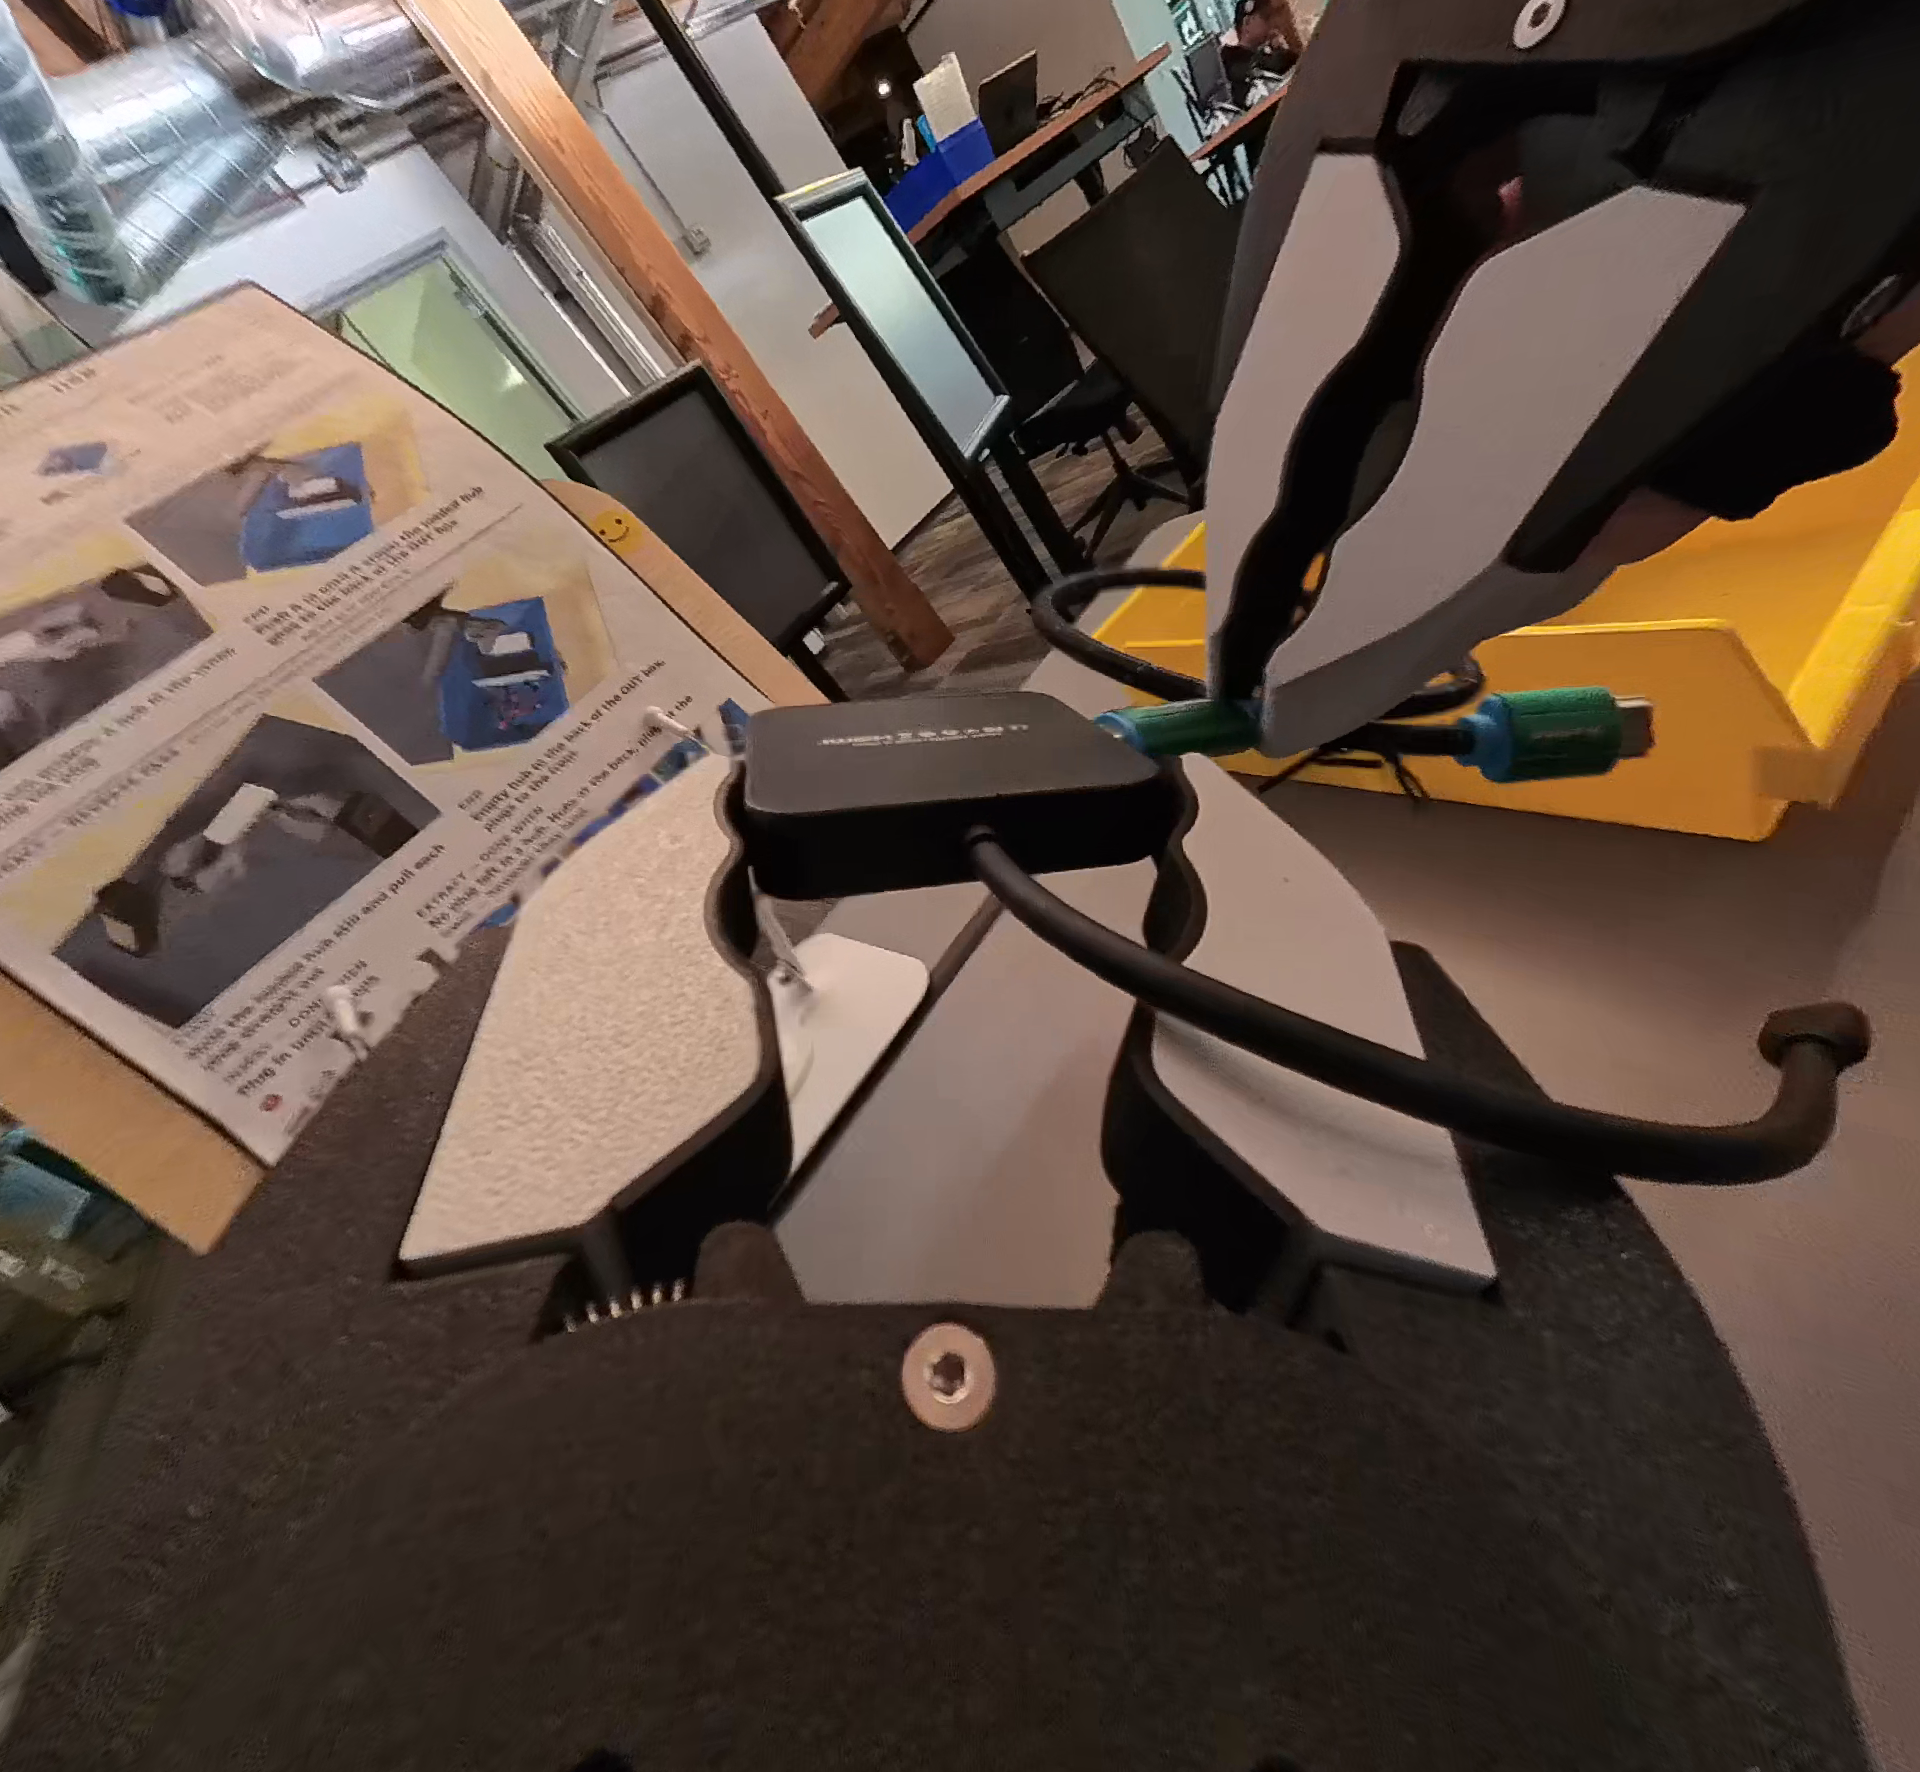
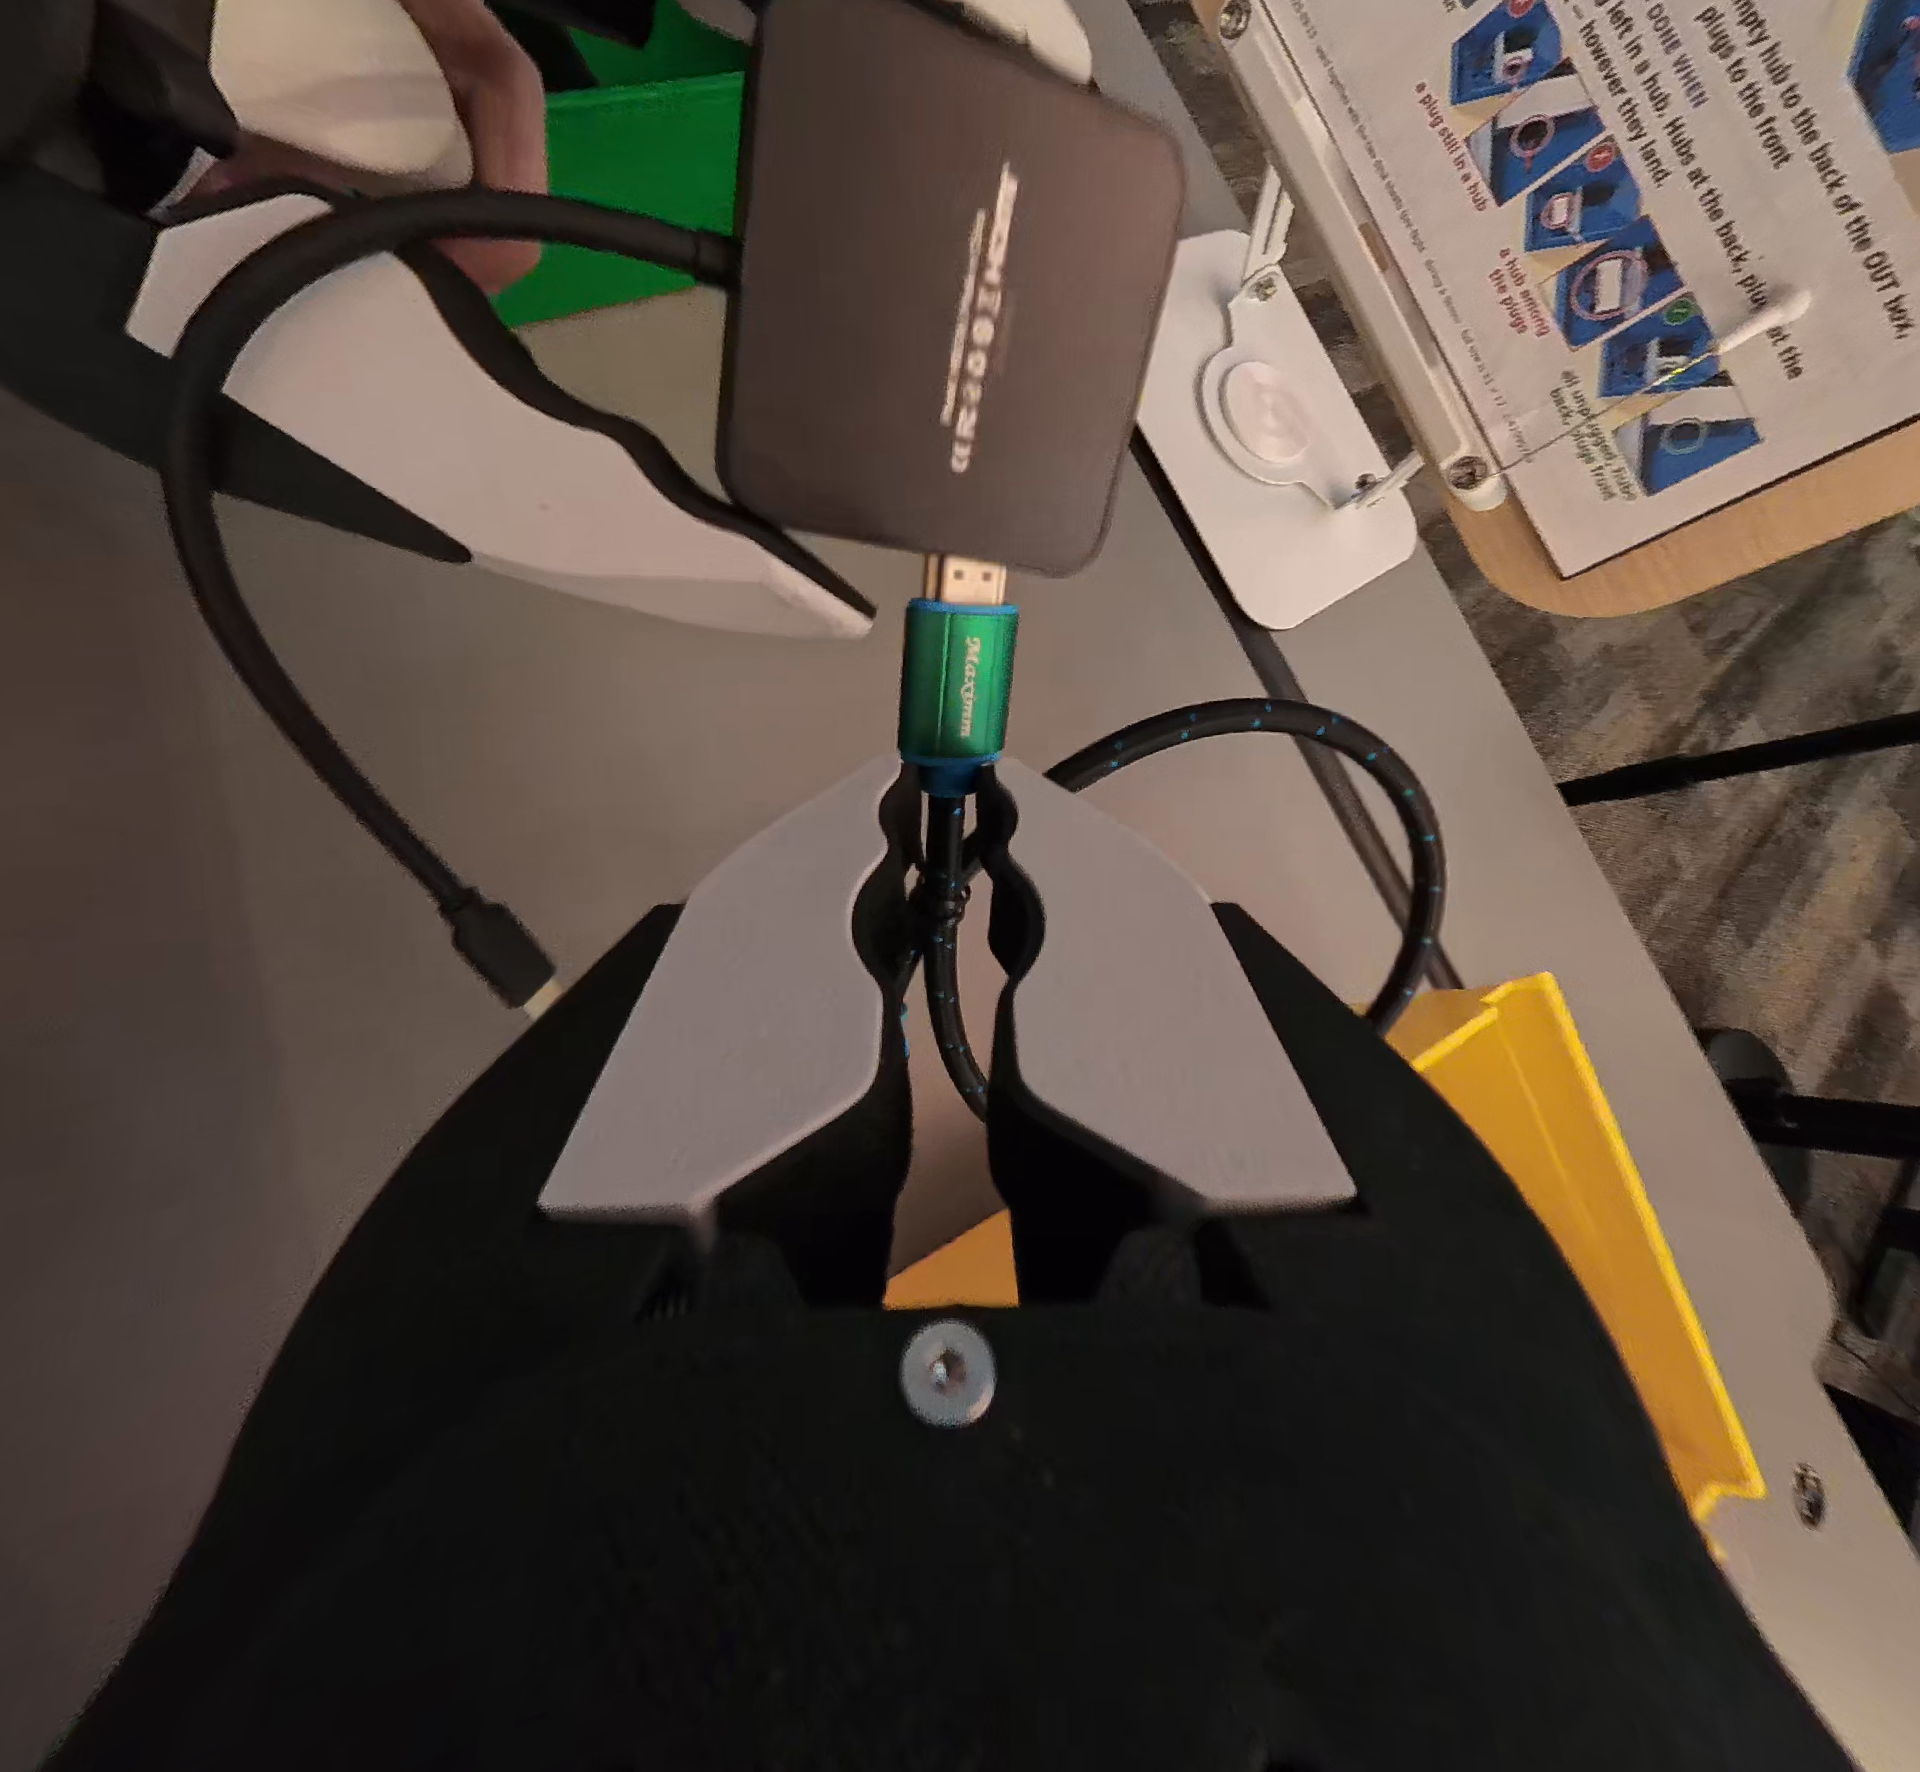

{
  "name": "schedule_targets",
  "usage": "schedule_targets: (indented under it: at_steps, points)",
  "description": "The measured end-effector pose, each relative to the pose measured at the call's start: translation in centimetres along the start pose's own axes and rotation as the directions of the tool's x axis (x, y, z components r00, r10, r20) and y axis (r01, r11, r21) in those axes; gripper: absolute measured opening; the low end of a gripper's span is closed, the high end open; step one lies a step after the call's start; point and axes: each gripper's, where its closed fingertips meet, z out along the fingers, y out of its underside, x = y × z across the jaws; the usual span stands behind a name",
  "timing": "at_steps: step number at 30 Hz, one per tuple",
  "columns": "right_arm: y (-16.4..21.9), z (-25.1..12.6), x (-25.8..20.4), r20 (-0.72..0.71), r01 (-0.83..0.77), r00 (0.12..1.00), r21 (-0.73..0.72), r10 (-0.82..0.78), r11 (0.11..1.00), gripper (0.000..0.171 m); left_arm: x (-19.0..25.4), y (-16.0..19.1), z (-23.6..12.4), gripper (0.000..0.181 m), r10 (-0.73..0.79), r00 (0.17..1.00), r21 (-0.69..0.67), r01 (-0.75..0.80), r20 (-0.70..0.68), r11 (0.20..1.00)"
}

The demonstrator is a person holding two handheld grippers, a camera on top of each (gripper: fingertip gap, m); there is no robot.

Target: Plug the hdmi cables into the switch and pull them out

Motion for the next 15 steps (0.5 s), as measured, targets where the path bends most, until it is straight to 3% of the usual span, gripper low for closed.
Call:
schedule_targets:
  at_steps: [6, 15]
  points:
    - [0.8, 0.3, -0.2, -0.044, 0.052, 0.997, -0.084, -0.056, 0.995, 0.009, 0.8, 0.5, 0.4, 0.074, 0.037, 0.999, -0.038, -0.036, 0.011, 0.999]
    - [-2.4, -0.8, 0.8, -0.009, -0.075, 0.997, 0.176, 0.078, 0.982, 0.009, -1.7, 0.2, -0.2, 0.074, -0.212, 0.977, 0.021, 0.211, 0.038, 0.977]
